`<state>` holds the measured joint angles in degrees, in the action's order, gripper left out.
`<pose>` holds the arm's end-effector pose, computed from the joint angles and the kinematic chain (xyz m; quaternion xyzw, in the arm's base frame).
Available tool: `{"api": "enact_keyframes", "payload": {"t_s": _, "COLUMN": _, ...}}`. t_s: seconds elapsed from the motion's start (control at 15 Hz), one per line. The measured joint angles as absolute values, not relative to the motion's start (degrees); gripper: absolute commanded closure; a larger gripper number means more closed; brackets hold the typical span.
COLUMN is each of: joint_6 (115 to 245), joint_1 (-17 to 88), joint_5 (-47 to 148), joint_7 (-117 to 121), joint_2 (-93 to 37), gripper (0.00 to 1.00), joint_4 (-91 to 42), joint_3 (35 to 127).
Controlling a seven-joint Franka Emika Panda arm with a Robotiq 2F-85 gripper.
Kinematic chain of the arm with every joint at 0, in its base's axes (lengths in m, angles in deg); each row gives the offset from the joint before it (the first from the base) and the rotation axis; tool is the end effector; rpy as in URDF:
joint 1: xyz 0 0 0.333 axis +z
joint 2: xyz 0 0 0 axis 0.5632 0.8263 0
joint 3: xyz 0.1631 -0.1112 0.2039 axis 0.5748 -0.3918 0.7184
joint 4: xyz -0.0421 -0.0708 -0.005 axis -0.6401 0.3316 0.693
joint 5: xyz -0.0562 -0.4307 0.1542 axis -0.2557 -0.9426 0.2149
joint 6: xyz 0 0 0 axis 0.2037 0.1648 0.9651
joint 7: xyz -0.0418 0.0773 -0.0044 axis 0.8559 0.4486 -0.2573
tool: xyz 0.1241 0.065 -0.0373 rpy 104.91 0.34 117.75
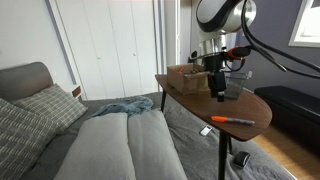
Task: Remove the marker from the basket and put it in the box
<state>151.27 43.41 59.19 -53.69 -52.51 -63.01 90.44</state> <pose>0.4901 0.1375 0.2877 -0.8419 -0.5176 0.1285 0.0821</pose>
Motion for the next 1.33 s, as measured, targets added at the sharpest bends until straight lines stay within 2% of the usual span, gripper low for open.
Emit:
{"api": "enact_keyframes", "payload": {"t_s": 0.6, "joint_6": 156.9, "joint_1": 44.4, "joint_5": 64.5, "joint_7": -62.5, "joint_2": -52.7, "gripper": 0.0, "joint_4": -67.7, "joint_3": 90.6}}
{"api": "enact_keyframes", "payload": {"t_s": 1.33, "joint_6": 164.7, "joint_1": 44.5, "joint_5": 66.5, "joint_7": -62.0, "joint_2": -56.6, "gripper": 0.0, "joint_4": -75.0, "joint_3": 90.9}}
